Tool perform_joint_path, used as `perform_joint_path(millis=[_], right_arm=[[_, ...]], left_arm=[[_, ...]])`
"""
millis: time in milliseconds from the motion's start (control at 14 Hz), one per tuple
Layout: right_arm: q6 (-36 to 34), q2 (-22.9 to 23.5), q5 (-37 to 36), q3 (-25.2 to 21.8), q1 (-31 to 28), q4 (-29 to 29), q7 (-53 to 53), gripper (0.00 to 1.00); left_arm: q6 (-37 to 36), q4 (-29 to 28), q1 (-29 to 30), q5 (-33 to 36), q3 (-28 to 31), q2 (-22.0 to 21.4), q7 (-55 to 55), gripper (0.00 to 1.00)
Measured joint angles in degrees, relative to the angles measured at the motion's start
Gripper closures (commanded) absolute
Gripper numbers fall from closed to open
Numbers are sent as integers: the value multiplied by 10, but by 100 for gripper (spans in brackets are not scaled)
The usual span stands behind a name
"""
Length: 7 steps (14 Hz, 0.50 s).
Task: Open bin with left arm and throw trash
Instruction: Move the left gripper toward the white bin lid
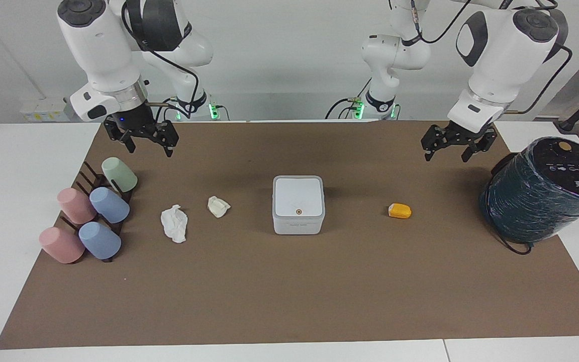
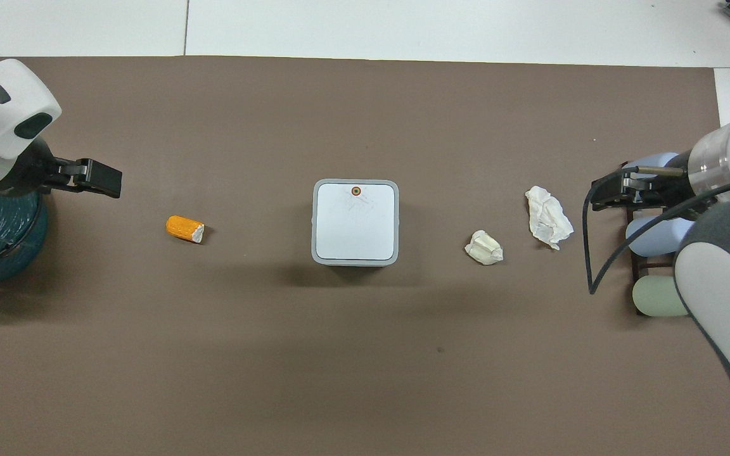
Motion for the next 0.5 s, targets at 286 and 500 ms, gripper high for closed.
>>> perform_joint_path(millis=[286,500], right_arm=[[-1,0,0,4,2,4,-38,0],[-1,0,0,5,2,4,-44,0]], left_arm=[[0,0,0,-14,0,0,0,0],[-1,-1,-6,-18,-10,0,-10,0]])
